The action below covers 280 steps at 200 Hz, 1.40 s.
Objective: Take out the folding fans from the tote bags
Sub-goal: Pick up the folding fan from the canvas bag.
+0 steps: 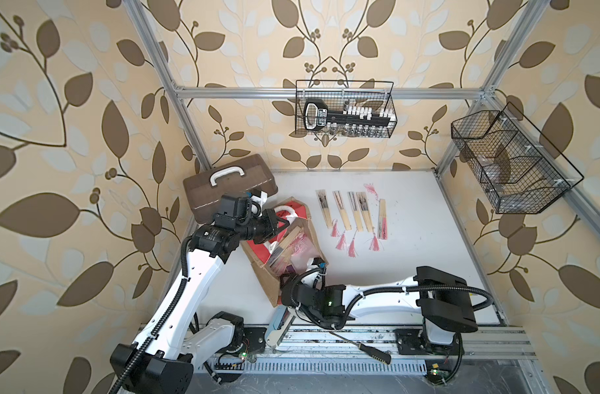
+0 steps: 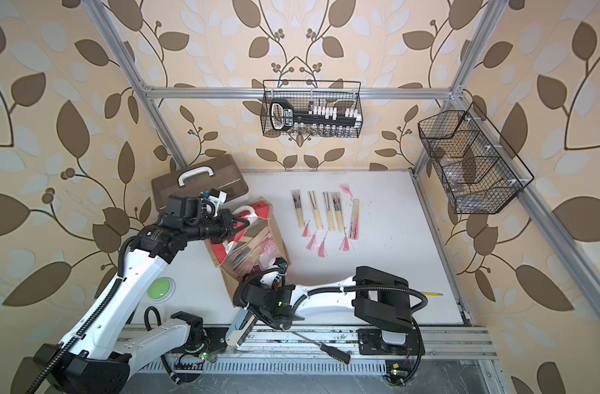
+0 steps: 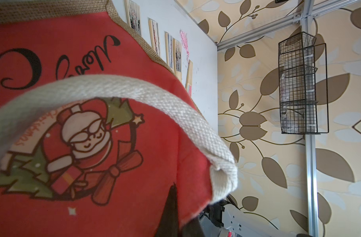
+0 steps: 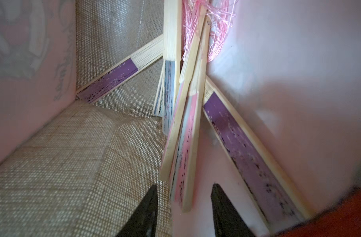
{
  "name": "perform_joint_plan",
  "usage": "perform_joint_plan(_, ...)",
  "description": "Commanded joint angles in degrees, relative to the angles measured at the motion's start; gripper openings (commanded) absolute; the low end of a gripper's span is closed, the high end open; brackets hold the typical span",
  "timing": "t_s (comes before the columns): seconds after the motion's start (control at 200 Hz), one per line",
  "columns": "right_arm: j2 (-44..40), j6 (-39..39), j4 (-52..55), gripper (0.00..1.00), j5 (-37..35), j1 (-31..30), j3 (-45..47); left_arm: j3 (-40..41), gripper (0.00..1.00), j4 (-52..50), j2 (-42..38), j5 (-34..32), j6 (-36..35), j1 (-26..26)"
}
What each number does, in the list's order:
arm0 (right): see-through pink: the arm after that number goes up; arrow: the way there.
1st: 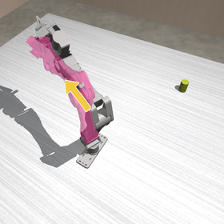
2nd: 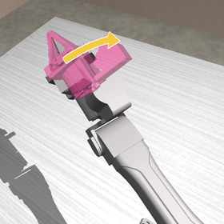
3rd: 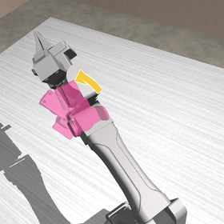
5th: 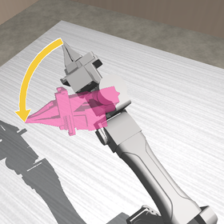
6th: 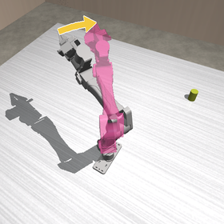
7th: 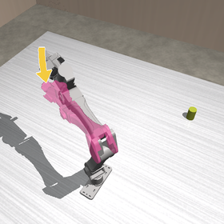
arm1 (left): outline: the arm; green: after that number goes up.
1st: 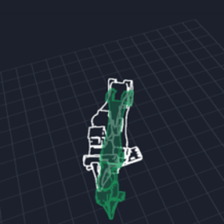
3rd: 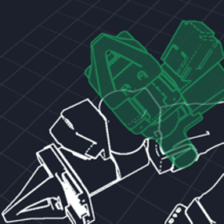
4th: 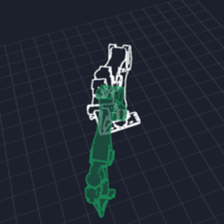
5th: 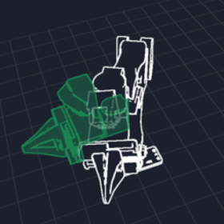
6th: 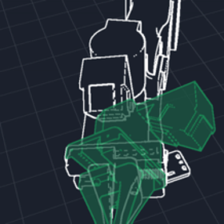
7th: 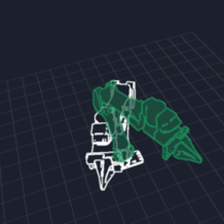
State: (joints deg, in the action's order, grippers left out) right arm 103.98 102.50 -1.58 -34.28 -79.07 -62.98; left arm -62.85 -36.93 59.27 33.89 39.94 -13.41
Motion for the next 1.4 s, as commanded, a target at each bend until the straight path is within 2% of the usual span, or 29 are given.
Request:
perform_joint_plan(0.0,1.18,3.16,0.88,0.43,0.05,-0.01,-0.54,-1.60,0.00,-0.29,-1.61,-0.39,0.75,0.49)
perform_joint_plan(0.11,1.42,4.05,3.32,0.43,-0.15,-0.24,-2.28,-1.49,0.00,-0.45,-1.69,-0.31,0.74,0.49)
perform_joint_plan(0.3,4.06,7.52,0.40,0.40,2.03,-0.51,-2.77,-1.06,0.00,-0.34,-1.72,-0.49,0.75,0.49)
perform_joint_plan(0.43,6.05,3.60,1.42,0.41,1.67,-1.43,-5.81,-1.04,0.00,-0.75,-1.17,-0.31,0.58,0.49)
perform_joint_plan(0.525,6.70,3.43,-0.99,0.41,2.03,-0.96,-3.78,-1.30,0.00,-1.04,-1.42,-0.40,0.23,0.49)
perform_joint_plan(0.775,7.82,-2.81,-4.43,0.40,6.50,3.71,-3.28,-1.57,0.00,-0.87,-1.13,-0.06,0.30,0.49)
perform_joint_plan(0.855,8.14,-4.85,-2.28,0.41,7.10,5.44,-5.40,-1.57,0.00,-0.87,-0.84,0.04,0.24,0.49)
perform_joint_plan(0.935,8.66,-3.96,-0.57,0.41,9.65,6.86,-6.31,-2.05,0.00,-1.28,-0.25,0.20,0.03,0.49)
perform_joint_plan(1.394,11.52,-4.23,-10.46,0.40,18.47,8.22,-6.15,-2.94,0.00,-1.57,0.06,-0.21,0.19,0.49)
